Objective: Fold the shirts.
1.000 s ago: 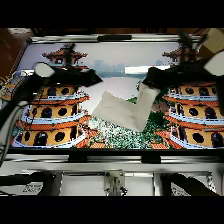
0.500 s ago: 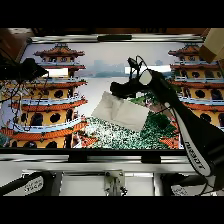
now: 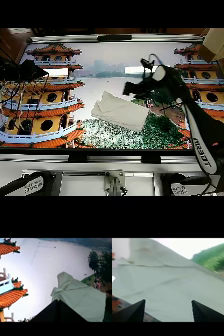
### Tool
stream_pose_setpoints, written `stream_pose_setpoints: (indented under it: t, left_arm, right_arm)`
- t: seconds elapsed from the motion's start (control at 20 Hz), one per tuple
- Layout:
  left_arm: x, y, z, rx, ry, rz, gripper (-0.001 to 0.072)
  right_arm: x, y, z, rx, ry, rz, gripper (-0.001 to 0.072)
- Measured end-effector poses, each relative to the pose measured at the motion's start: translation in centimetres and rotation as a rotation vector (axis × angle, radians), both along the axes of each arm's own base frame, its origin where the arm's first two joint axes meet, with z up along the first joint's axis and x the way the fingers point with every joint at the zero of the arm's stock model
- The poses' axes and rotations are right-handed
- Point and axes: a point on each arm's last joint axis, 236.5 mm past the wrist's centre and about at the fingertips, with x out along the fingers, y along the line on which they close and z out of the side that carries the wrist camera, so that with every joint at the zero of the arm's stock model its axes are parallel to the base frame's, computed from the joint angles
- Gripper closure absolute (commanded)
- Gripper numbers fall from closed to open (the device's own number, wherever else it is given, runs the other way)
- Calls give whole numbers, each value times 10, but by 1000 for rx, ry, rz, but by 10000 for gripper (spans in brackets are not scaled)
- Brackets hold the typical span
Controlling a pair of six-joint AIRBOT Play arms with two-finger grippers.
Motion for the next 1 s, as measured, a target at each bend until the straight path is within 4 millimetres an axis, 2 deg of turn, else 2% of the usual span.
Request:
stream_pose_setpoints:
  t: [0.1, 0.15, 0.25, 0.4, 0.5, 0.6, 0.75, 1.0]
  left_arm:
    - [0, 0, 0, 2, -2, -3, 671]
    - [0, 0, 0, 3, -2, -5, 671]
    - [0, 0, 0, 5, -3, -6, 671]
    - [0, 0, 0, 8, -6, -11, 671]
    - [0, 0, 0, 12, -9, -15, 671]
    - [0, 0, 0, 15, -12, -18, 671]
    - [0, 0, 0, 16, -12, -19, 671]
    - [0, 0, 0, 17, -14, -20, 671]
  right_arm:
    - [-28, -42, -19, -70, 128, -22, 33]
    - [-40, -52, -29, -75, 174, -34, 32]
    - [-60, -50, -51, -22, 242, -44, 33]
    - [-74, -41, -79, 40, 274, -71, 33]
    - [-78, -37, -91, 65, 284, -90, 33]
    - [-82, -35, -95, 78, 288, -83, 33]
    - [-82, -35, -85, 85, 260, -50, 33]
    - [-77, -60, -60, 77, 215, -63, 33]
